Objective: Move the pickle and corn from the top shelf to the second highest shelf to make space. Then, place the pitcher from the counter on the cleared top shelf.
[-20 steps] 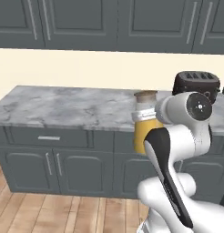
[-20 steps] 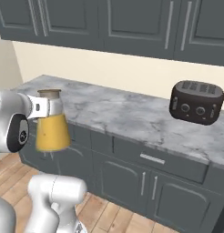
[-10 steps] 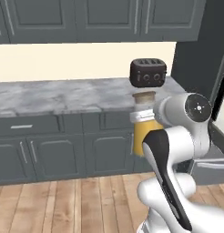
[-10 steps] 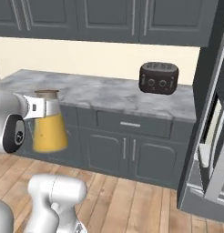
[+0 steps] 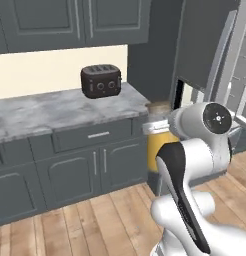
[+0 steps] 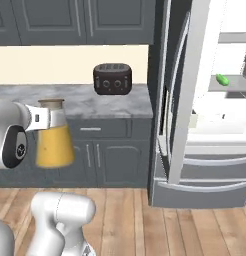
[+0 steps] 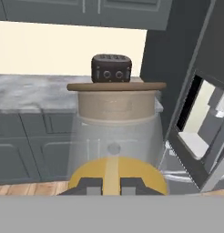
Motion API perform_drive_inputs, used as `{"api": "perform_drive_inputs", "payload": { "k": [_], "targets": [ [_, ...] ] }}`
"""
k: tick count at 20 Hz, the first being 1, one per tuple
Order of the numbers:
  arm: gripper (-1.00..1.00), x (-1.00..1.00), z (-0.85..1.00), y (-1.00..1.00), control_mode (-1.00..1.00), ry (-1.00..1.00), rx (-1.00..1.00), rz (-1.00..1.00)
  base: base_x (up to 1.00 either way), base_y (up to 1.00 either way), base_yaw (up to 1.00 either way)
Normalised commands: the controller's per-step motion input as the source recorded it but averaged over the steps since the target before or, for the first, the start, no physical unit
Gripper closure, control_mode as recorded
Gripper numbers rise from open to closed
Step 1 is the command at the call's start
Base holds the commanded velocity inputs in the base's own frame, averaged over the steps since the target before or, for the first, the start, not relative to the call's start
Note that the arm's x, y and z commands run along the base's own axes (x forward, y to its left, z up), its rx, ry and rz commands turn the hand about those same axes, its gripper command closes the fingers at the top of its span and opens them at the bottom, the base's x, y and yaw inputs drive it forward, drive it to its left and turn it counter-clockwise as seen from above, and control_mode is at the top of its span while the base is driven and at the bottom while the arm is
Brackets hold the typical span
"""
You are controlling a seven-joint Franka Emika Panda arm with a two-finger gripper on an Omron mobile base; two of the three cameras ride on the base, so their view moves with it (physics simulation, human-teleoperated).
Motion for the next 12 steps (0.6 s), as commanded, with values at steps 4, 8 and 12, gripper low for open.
{"api": "perform_drive_inputs", "payload": {
  "k": [4, 8, 12],
  "targets": [
    [1.00, 0.00, 0.00, 0.00, 1.00, 0.00, 0.00, 0.00, 0.00, -0.67, -0.37],
    [1.00, 0.00, 0.00, 0.00, 1.00, 0.00, 0.00, 0.00, 0.04, -0.72, -0.31],
    [1.00, 0.00, 0.00, 0.00, 1.00, 0.00, 0.00, 0.00, 0.16, -0.72, -0.21]
  ]
}}
